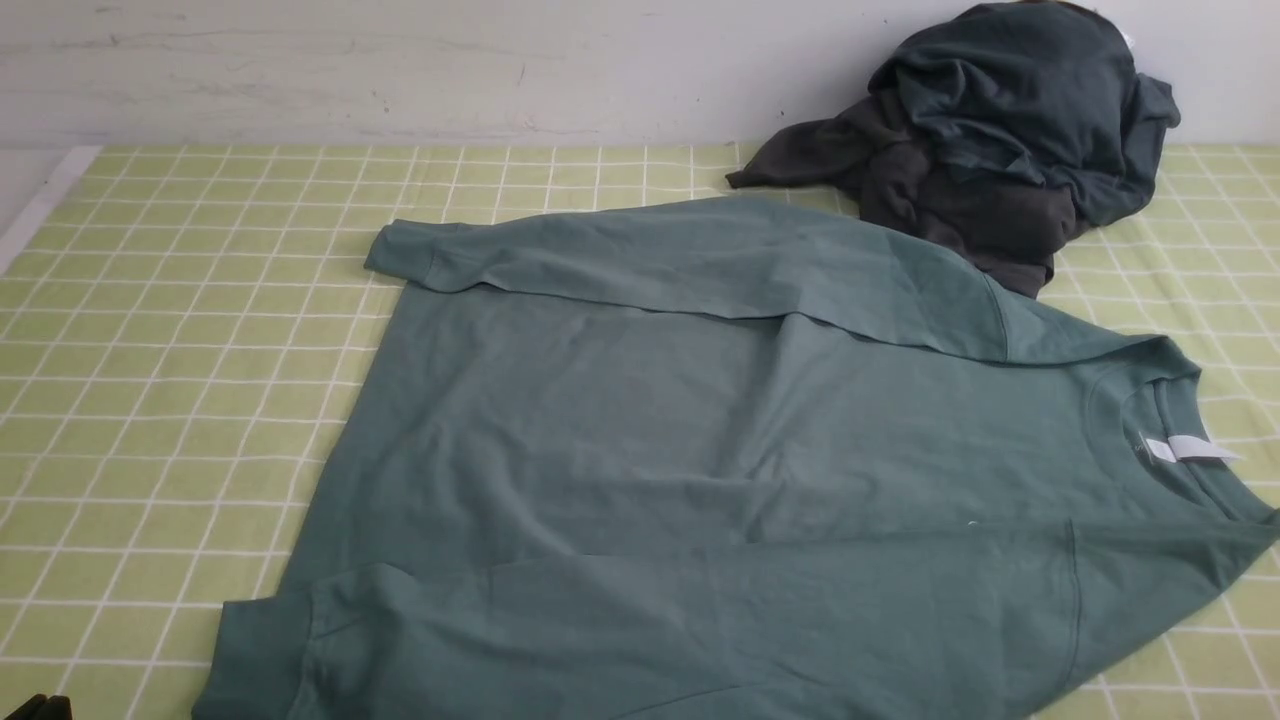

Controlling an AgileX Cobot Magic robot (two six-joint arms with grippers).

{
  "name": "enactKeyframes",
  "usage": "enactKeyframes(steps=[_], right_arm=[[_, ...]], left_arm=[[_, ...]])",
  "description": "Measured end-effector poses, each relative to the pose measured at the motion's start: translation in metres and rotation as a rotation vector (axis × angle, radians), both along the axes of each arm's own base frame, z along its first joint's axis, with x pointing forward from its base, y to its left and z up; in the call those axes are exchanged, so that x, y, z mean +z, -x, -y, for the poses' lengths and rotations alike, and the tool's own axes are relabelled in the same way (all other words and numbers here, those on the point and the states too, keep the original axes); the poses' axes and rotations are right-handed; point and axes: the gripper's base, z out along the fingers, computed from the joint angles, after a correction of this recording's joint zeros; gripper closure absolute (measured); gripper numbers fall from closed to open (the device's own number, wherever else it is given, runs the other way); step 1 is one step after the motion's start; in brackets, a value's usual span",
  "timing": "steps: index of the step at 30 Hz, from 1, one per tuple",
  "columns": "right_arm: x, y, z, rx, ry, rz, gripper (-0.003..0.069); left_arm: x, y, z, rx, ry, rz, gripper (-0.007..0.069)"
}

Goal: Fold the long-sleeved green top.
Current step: Use the left arm to clamp the cuff closest to it

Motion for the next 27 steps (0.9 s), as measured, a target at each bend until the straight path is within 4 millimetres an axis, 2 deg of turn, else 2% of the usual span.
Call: enactKeyframes(steps=[18, 20, 23, 24, 26, 27], right_arm=[[0.001, 0.000, 0.000, -0.001, -0.001, 0.012, 0.0673], [0.006, -0.001, 0.001, -0.006, 0.002, 0.081, 0.0673], [0.027, -0.001, 0.002, -0.022, 0.004, 0.323, 0.0673], [0.027, -0.001, 0.002, -0.022, 0.004, 0.323, 0.0673], [0.050, 0.005, 0.003, -0.035, -0.026, 0.585, 0.0673], [0.054, 0.006, 0.004, -0.035, -0.035, 0.626, 0.0673]], left_arm=[[0.001, 0.000, 0.000, -0.001, -0.002, 0.014, 0.0627], [0.002, -0.001, 0.000, 0.000, -0.001, 0.049, 0.0627], [0.016, -0.004, -0.001, 0.006, 0.004, 0.208, 0.0627], [0.017, -0.004, -0.001, 0.007, 0.005, 0.222, 0.0627], [0.034, -0.003, -0.001, 0.013, 0.011, 0.407, 0.0627], [0.037, -0.003, -0.001, 0.015, 0.012, 0.439, 0.0627]])
